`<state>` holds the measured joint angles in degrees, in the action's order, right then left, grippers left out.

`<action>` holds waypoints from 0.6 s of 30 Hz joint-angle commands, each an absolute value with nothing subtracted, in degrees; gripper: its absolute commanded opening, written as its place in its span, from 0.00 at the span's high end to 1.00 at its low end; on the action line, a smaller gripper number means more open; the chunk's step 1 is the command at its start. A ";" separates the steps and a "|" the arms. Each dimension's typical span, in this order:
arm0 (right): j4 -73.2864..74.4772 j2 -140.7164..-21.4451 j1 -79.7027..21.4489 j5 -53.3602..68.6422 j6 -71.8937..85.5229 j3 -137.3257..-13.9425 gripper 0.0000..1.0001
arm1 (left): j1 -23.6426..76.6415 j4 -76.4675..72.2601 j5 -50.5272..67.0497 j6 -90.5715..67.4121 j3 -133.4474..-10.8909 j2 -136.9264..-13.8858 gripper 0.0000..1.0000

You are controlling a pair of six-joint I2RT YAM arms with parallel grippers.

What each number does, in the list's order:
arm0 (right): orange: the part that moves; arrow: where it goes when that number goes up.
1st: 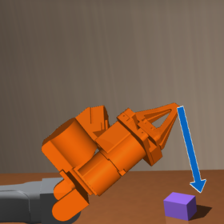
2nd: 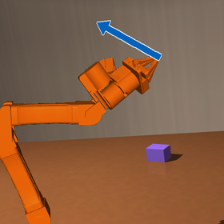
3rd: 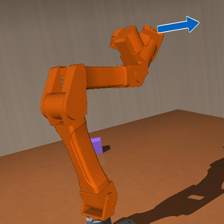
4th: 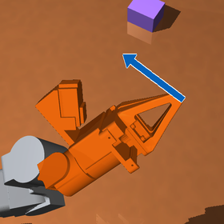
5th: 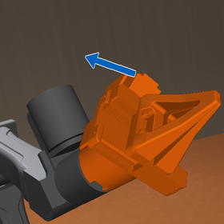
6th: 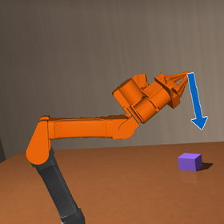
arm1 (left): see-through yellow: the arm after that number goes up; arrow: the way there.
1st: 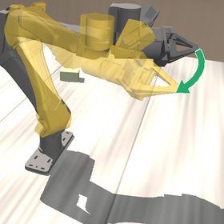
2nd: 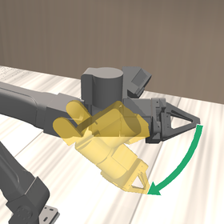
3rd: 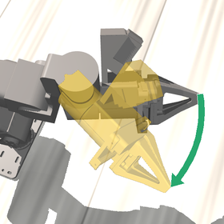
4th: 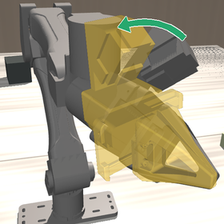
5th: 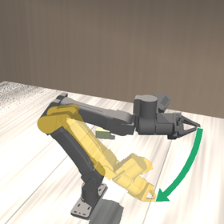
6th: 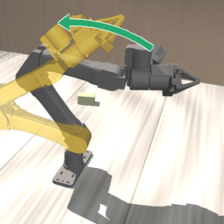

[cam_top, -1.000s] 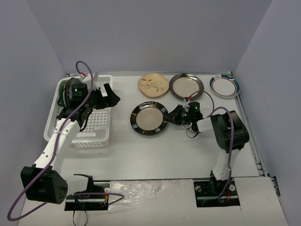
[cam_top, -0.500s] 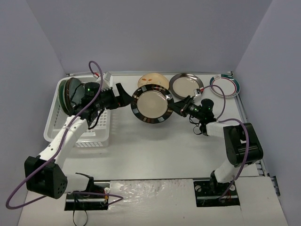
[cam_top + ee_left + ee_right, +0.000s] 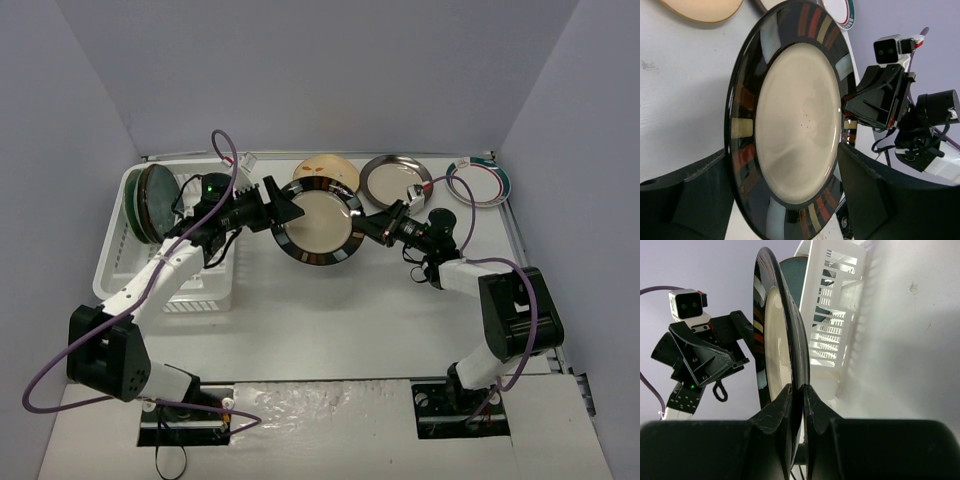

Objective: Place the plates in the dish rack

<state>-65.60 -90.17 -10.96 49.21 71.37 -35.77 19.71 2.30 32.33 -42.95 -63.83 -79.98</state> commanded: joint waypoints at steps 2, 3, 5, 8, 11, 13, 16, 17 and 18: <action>-91.71 -87.07 -11.16 51.61 77.42 -38.23 1.00 | 20.04 -5.71 36.46 -46.25 -65.83 -79.60 0.45; -92.32 -87.30 -11.16 51.69 77.78 -38.23 1.00 | 20.04 -5.75 36.77 -46.37 -65.81 -79.81 0.49; -93.29 -87.45 -11.16 51.77 78.38 -38.16 1.00 | 20.04 -5.98 37.00 -46.67 -65.65 -79.89 0.57; -93.57 -87.38 -11.25 51.98 77.96 -37.90 1.00 | 20.04 -6.57 37.81 -47.18 -65.48 -79.86 0.79; -92.89 -86.99 -11.16 52.20 76.70 -37.74 1.00 | 20.04 -6.74 38.03 -47.46 -65.65 -79.75 0.96; -91.31 -86.64 -11.17 52.29 75.60 -37.70 1.00 | 20.03 -6.77 38.07 -47.46 -65.84 -79.61 1.00; -86.58 -85.55 -11.17 52.18 71.41 -37.51 0.87 | 19.94 -6.75 38.04 -47.37 -66.48 -78.98 1.00; -85.43 -84.95 -11.24 51.88 68.84 -37.28 0.80 | 19.87 -6.52 37.89 -47.29 -66.94 -78.52 1.00; -82.50 -84.27 -11.19 51.79 67.51 -37.20 0.66 | 19.80 -5.81 37.69 -46.72 -67.29 -78.30 1.00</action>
